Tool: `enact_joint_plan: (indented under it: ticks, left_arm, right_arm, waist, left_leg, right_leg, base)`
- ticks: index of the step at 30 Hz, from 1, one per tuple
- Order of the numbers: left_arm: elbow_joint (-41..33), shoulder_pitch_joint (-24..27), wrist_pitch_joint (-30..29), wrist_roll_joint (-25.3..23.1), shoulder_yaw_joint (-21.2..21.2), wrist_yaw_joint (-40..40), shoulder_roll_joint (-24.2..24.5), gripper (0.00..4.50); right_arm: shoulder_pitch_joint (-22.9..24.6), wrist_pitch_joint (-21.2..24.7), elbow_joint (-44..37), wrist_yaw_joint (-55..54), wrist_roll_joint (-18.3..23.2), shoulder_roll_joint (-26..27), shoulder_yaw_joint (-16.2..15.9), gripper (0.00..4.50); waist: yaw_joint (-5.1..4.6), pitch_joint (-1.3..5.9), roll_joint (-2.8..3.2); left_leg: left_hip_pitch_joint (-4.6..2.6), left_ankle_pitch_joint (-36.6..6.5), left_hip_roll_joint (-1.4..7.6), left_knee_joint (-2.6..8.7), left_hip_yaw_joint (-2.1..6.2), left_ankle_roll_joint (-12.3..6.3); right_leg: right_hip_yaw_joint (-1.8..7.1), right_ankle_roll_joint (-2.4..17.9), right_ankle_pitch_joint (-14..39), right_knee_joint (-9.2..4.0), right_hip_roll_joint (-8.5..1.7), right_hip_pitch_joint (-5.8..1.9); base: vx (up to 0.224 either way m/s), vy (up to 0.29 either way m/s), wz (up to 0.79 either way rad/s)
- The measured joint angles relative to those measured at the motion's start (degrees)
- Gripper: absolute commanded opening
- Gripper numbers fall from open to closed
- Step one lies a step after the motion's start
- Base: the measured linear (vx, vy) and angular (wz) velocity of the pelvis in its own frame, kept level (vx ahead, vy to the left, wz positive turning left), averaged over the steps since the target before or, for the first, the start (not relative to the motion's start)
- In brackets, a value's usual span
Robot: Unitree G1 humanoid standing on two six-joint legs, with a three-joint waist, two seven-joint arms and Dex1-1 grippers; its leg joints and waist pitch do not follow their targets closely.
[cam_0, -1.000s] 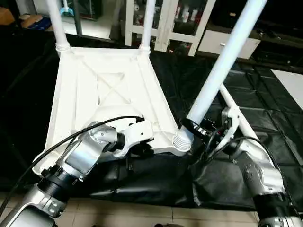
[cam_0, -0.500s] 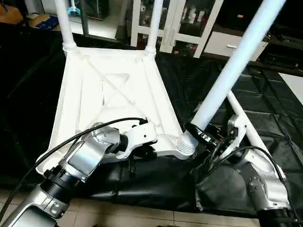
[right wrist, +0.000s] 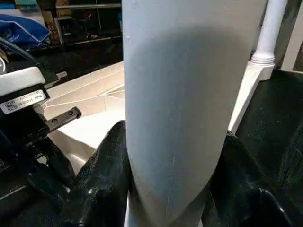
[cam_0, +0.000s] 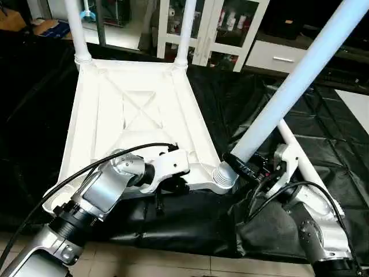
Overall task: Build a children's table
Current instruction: Insert table leg to table base
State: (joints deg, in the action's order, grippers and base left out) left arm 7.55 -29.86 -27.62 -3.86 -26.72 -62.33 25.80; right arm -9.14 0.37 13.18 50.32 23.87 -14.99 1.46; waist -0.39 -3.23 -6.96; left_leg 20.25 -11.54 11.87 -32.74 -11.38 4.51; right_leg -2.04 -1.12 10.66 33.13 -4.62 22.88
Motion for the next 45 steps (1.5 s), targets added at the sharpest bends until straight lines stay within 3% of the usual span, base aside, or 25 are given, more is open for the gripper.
enact_joint_plan:
  ticks: [9, 35, 45]
  left_arm:
    - [1.38, -0.02, 0.33, -0.14, -0.26, -0.35, 0.12, 0.00]
    - [2.37, -0.02, 2.70, -0.87, -0.07, 0.78, 0.64, 0.00]
    - [2.31, 0.03, 2.70, -0.88, 0.18, 1.10, 1.02, 0.00]
  right_arm:
    - [-3.07, 7.66, 0.40, 1.88, -0.10, -3.77, -2.17, 1.83]
    - [-5.08, 7.45, 0.94, -0.87, -2.27, -2.93, -4.18, 1.83]
    - [-5.93, 7.44, 1.42, -2.24, -3.38, -1.77, -4.29, 1.83]
  waist:
    - [-0.70, 0.63, -0.28]
    - [-1.11, 0.74, -0.26]
    - [-1.81, 0.69, -0.22]
  left_leg:
    - [-0.24, -0.01, -0.01, 0.01, 0.15, 0.02]
    - [-0.07, -0.02, -0.01, 0.04, 0.40, 0.03]
    - [0.14, -0.02, -0.09, 0.18, 0.71, 0.02]
  right_leg:
    - [-0.06, -0.09, 0.06, -0.11, 0.01, -0.07]
    - [-0.09, -0.13, 0.08, -0.19, 0.10, 0.25]
    - [-0.21, -0.13, 0.09, -1.00, 0.20, 0.23]
  base:
    - [0.000, 0.000, 0.00]
    - [0.000, 0.000, 0.00]
    - [0.000, 0.000, 0.00]
